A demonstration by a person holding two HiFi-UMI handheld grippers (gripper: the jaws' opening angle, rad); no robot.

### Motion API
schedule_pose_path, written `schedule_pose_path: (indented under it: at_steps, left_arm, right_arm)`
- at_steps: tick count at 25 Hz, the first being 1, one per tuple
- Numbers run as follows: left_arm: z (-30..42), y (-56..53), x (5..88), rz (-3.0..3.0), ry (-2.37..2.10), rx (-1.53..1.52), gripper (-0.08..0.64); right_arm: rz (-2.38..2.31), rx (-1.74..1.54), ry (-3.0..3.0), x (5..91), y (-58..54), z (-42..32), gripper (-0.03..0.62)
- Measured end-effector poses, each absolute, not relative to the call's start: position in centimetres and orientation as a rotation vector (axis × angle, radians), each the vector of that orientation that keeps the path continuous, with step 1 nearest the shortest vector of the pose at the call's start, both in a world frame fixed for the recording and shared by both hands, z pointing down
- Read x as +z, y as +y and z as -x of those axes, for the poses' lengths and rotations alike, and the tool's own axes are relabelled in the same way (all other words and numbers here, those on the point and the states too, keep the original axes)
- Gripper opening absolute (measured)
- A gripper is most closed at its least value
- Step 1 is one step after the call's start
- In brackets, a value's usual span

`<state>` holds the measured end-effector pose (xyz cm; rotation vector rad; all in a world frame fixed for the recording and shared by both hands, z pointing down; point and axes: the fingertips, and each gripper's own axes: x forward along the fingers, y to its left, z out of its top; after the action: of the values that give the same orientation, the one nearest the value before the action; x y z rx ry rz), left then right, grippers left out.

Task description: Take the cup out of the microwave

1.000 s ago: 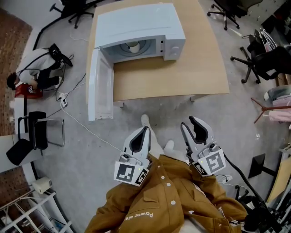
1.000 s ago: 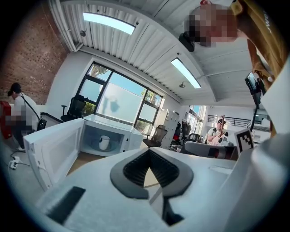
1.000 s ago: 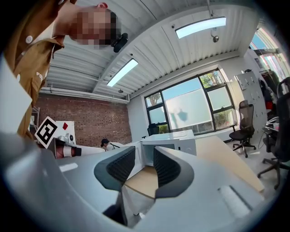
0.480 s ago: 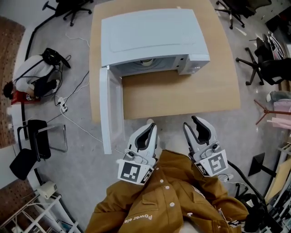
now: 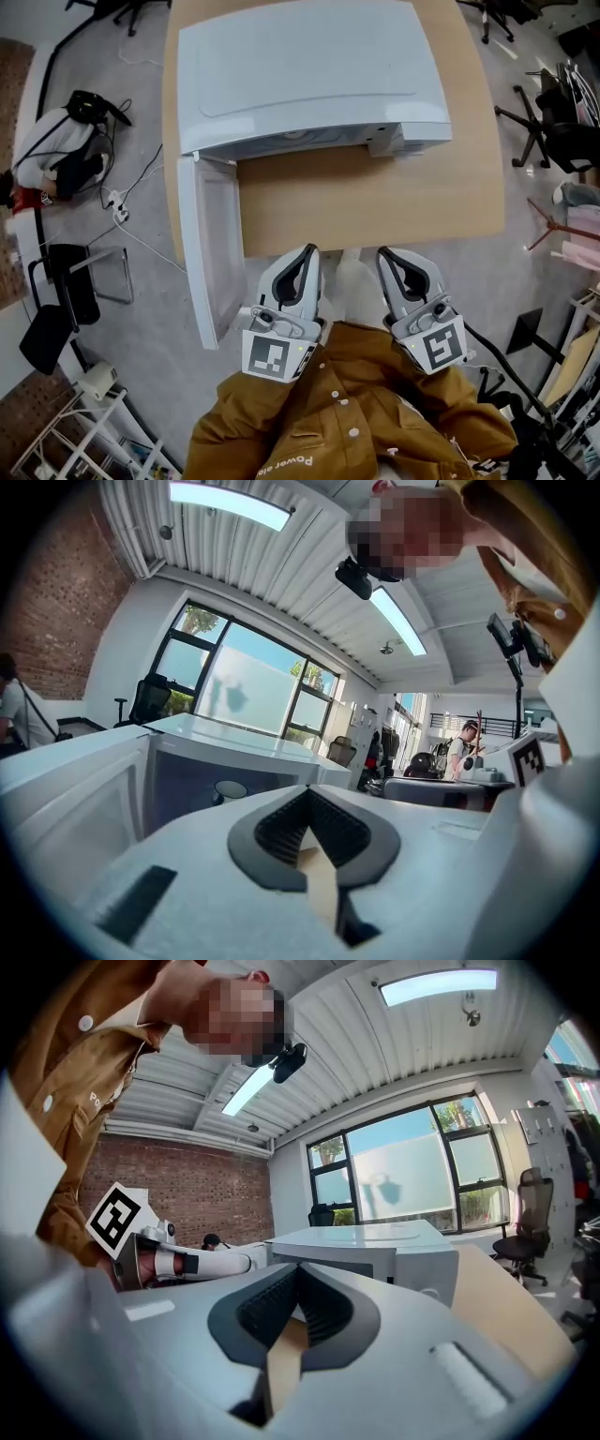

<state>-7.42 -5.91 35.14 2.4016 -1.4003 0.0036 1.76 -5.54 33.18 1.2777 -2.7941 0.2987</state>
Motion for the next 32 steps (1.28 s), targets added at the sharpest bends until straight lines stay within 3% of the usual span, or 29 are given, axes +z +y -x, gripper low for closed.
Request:
schedule_pose_path:
  at_steps: [11, 13, 22, 32]
  left_arm:
    - [9.9, -11.6, 41.3, -2.264, -1.604, 0.030, 0.001]
    - [10.7, -13.1, 42.7, -2.239, -1.652, 0.043, 0.226]
    - [12.2, -20.0, 47.6, -2.271, -1.746, 0.075, 0.369]
    - [10.7, -26.5, 50.7, -2.323, -1.806, 0.177, 0.400]
  right_arm:
    - [-1.319, 0.264, -2.728, 38.2, -8.1, -2.4, 0.006]
    - [-1.316, 0.274, -2.717, 38.9, -8.2, -2.4, 0.006]
    - [-1.363, 0.314, -2.666, 41.0, -8.3, -2.0, 0.006]
    - [-1.327, 0.349, -2.675, 42.3, -7.8, -1.0, 0.006]
